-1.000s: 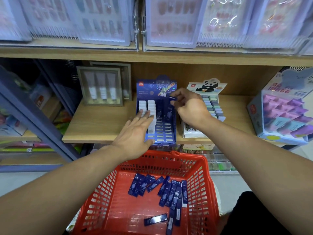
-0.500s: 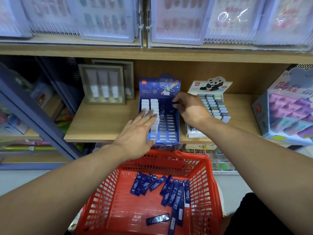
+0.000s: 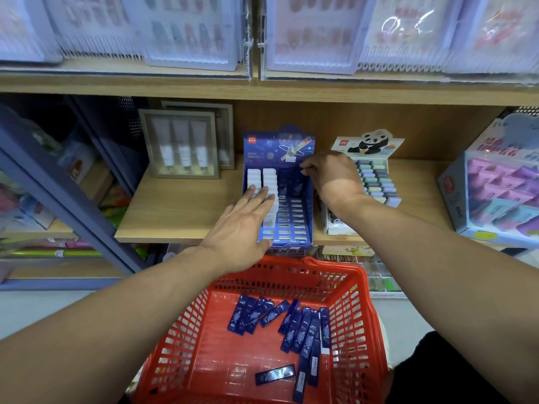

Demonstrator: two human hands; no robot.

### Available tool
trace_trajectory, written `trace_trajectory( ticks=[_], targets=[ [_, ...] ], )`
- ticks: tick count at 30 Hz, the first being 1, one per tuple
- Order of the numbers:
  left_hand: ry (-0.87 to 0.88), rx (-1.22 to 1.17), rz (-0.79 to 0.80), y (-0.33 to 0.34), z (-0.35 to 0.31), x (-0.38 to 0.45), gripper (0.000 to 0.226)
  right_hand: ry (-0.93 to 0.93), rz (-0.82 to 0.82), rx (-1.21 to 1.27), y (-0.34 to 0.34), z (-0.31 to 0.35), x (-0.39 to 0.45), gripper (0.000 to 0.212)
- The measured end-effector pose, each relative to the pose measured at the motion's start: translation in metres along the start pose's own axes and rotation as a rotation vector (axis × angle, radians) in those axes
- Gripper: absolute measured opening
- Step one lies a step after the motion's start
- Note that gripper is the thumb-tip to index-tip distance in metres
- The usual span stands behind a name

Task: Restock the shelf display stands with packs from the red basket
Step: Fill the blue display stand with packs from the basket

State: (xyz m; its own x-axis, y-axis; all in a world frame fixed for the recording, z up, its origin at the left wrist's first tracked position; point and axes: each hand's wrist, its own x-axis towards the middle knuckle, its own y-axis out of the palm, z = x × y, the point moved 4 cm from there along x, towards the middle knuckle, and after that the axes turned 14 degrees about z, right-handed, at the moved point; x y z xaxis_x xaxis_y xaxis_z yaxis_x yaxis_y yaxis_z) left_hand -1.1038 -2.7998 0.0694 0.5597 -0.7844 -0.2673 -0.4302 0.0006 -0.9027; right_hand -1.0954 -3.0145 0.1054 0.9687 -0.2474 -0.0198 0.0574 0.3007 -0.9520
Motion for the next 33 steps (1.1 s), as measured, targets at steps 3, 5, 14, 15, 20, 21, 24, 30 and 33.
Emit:
trace_trajectory(
  ticks=[3,5,14,15,20,21,24,30,33],
  targets=[
    [0.001,0.001,-0.001,0.000,0.000,-0.001,0.091,0.037,0.021,0.018,0.005,0.001,0.005,0.022],
    [0.001,0.005,-0.004,0.001,0.000,-0.001,0.092,0.074,0.018,0.055,0.007,0.000,0.007,0.022],
    [0.015,0.007,0.001,0.002,0.001,0.000,0.092,0.118,0.051,0.043,0.003,0.001,0.005,0.017],
    [0.019,0.000,-0.001,0.002,0.001,0.001,0.092,0.125,0.055,0.041,0.003,0.001,0.005,0.015],
    [0.014,-0.016,0.002,0.004,0.001,-0.001,0.093,0.108,0.061,-0.043,0.001,0.004,-0.002,0.018],
    [0.016,-0.024,-0.019,0.003,0.001,-0.003,0.092,0.076,0.062,-0.070,0.002,0.005,-0.007,0.020],
    [0.116,-0.031,-0.289,-0.012,-0.009,-0.013,0.050,-0.020,0.040,-0.115,-0.004,0.014,-0.025,0.020],
    [0.117,-0.024,0.097,-0.008,-0.031,-0.031,0.046,-0.106,0.281,-0.169,-0.017,0.034,-0.074,0.012],
    [-0.016,0.083,0.514,0.042,-0.016,-0.039,0.041,-0.115,0.753,-0.205,0.017,0.027,-0.100,0.020]
  ],
)
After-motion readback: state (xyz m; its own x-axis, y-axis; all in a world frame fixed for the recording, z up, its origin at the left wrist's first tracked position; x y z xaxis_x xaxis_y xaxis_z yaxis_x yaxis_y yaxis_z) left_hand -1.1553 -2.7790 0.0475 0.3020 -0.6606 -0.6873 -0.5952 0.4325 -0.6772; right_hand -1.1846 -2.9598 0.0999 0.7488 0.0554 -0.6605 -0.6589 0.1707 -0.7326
